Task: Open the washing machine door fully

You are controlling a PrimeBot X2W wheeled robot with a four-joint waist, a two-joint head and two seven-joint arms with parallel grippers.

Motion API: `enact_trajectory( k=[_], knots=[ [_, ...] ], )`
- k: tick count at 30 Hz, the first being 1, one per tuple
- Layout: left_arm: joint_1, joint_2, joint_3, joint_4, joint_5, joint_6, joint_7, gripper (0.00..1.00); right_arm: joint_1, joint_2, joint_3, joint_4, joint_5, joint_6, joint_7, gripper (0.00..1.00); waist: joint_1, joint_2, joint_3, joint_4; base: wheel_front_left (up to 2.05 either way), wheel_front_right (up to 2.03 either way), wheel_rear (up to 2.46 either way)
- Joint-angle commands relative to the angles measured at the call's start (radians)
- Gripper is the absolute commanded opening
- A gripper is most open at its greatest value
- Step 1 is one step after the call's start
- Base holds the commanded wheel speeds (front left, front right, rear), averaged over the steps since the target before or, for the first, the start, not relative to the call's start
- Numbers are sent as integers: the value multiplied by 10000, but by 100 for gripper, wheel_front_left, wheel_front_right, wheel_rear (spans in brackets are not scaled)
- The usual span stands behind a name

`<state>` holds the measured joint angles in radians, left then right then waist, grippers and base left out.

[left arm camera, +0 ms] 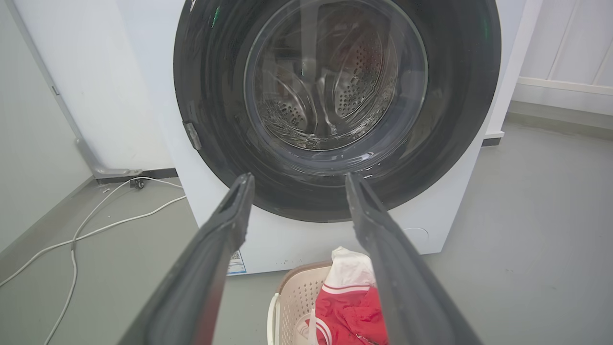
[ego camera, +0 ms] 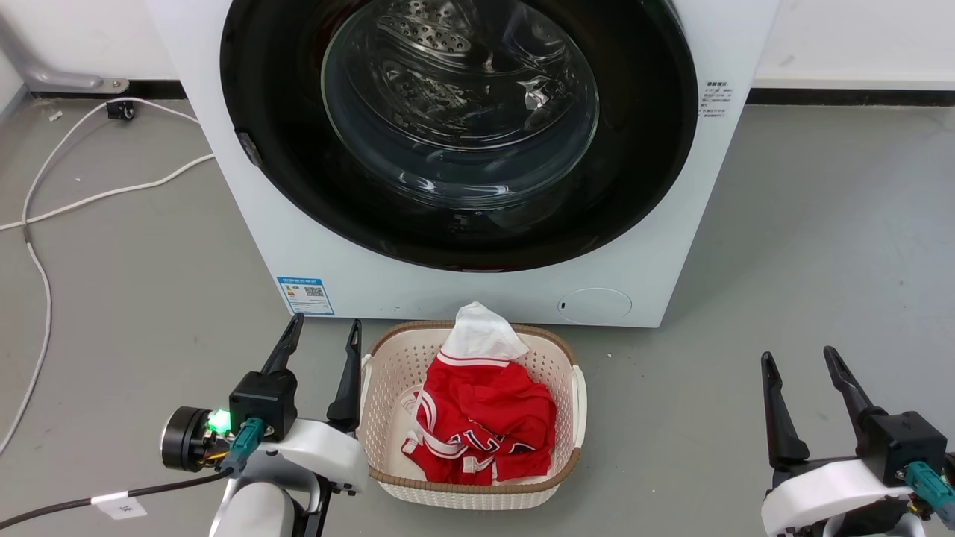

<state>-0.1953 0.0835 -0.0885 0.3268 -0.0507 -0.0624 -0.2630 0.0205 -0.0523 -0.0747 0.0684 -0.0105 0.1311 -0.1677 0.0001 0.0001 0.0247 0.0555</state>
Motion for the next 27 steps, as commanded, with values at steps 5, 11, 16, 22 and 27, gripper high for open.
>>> enact_trajectory(
  k=[5, 11, 16, 22, 27],
  knots=[
    [-150, -3, 45, 57, -57, 11, -28, 100, -200, 37, -45, 141, 70, -7, -107, 100, -1, -1, 16, 1, 0, 0, 0],
    [-128, -9, 66, 83, -82, -9, -28, 100, -195, 36, -114, 275, 261, -7, -160, 8, -1, -1, 22, -1, 0, 0, 0],
    [-133, -21, 87, 93, -106, -3, -28, 100, -242, 36, -104, 385, 457, -7, -103, 0, -1, -1, 28, -2, 0, 0, 0],
    [-126, -27, 122, 117, -121, -1, -26, 100, -224, 34, -30, 457, 752, -7, -65, 0, -1, -1, 8, -5, 0, 0, 0],
    [-90, -43, 128, 129, -118, 18, -26, 100, -227, 35, -154, 551, 1485, -7, -130, 0, -1, -1, -18, -14, 0, 0, 0]
  ],
)
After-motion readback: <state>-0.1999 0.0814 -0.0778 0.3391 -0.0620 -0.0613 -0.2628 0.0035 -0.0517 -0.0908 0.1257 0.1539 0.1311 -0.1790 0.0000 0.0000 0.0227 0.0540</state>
